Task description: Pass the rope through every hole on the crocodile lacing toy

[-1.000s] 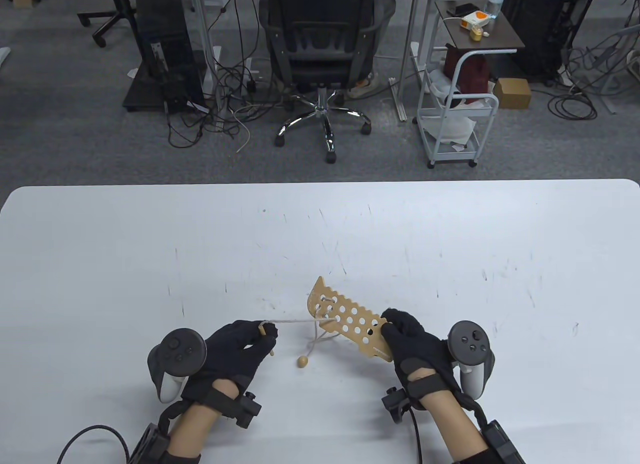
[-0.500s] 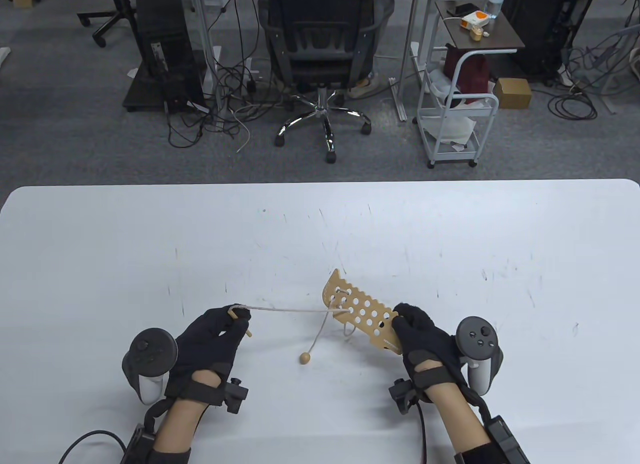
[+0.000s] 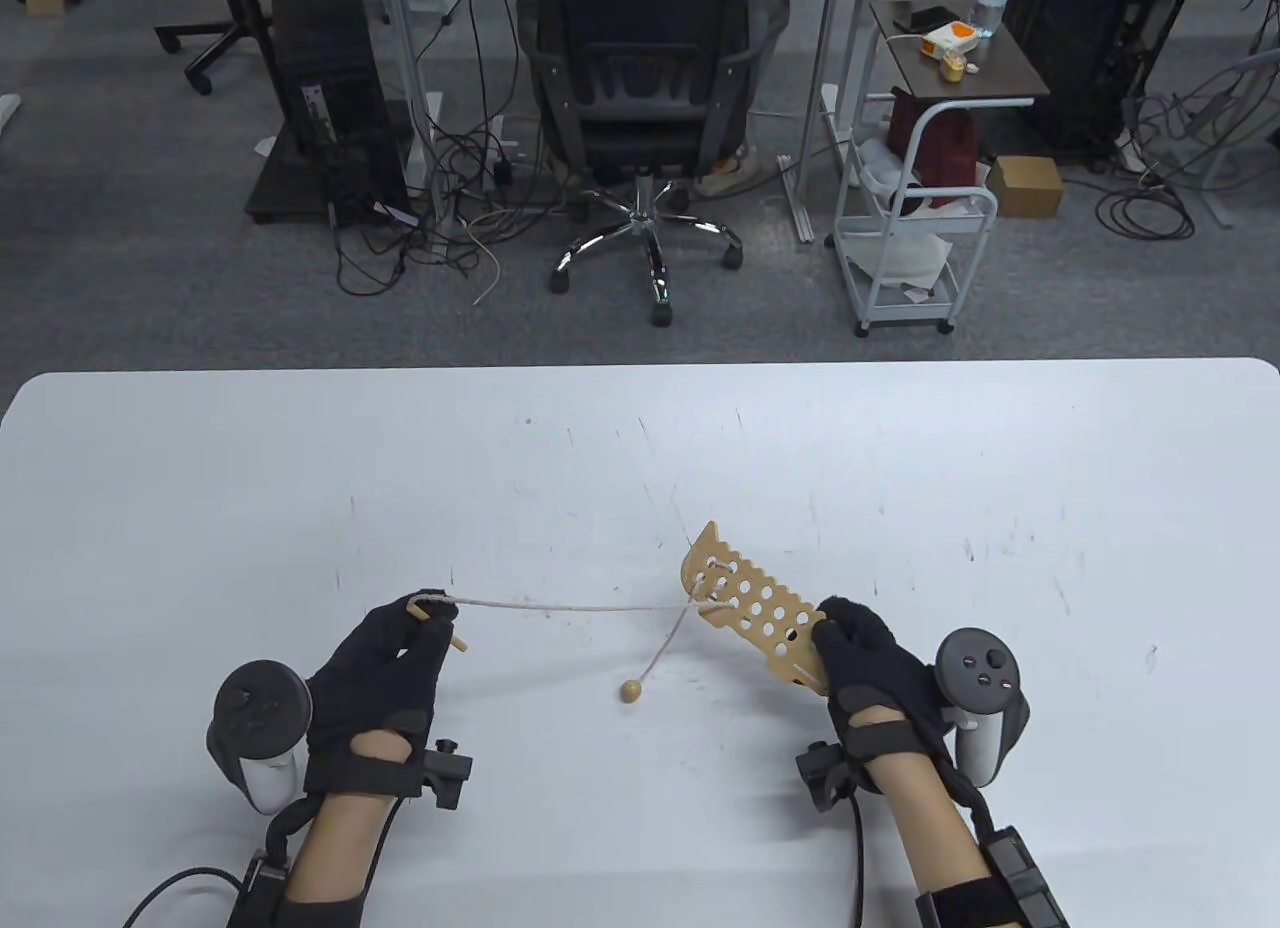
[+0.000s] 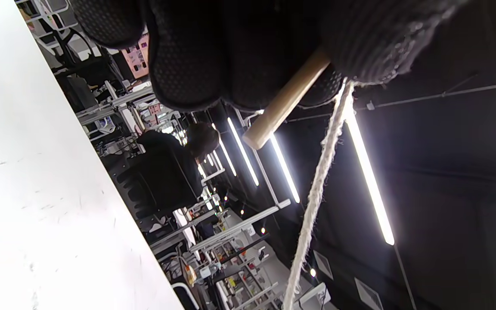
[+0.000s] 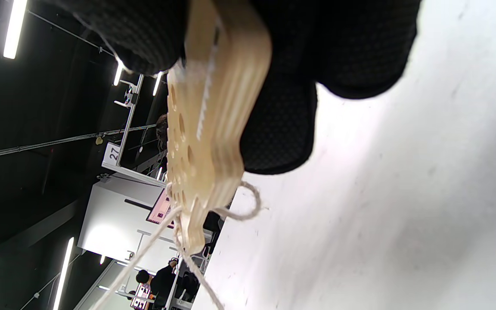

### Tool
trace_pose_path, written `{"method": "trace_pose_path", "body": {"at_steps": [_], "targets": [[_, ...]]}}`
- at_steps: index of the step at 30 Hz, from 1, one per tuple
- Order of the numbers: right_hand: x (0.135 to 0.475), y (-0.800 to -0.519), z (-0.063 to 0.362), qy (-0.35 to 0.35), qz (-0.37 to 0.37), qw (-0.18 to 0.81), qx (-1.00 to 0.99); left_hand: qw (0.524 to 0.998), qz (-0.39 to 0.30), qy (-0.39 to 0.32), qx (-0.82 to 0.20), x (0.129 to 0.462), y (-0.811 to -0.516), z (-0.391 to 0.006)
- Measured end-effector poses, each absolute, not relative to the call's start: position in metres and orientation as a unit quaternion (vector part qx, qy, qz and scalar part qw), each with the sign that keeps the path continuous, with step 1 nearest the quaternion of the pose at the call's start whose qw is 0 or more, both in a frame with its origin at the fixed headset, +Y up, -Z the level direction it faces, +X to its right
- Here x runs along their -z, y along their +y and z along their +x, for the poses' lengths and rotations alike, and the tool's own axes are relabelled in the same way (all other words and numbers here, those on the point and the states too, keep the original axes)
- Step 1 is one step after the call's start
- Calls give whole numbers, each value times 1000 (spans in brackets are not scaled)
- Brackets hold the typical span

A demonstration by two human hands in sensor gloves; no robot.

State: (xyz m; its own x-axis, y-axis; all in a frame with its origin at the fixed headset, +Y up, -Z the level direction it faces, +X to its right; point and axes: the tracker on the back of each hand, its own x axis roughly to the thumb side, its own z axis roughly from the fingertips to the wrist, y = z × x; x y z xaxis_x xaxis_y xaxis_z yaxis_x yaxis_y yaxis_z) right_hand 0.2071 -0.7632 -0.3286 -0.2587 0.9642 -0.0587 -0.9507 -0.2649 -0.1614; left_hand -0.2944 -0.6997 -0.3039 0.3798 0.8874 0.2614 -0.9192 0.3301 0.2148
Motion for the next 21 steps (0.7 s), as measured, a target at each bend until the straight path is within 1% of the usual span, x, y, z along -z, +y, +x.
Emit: {"method": "trace_pose_path", "body": {"at_steps": [11, 21], "targets": [[330, -766, 220, -65, -104, 592, -796, 794, 184, -31, -578, 301, -695, -309], [329, -770, 245, -93, -166, 584, -789, 774, 210, -18, -597, 299, -691, -321]]}}
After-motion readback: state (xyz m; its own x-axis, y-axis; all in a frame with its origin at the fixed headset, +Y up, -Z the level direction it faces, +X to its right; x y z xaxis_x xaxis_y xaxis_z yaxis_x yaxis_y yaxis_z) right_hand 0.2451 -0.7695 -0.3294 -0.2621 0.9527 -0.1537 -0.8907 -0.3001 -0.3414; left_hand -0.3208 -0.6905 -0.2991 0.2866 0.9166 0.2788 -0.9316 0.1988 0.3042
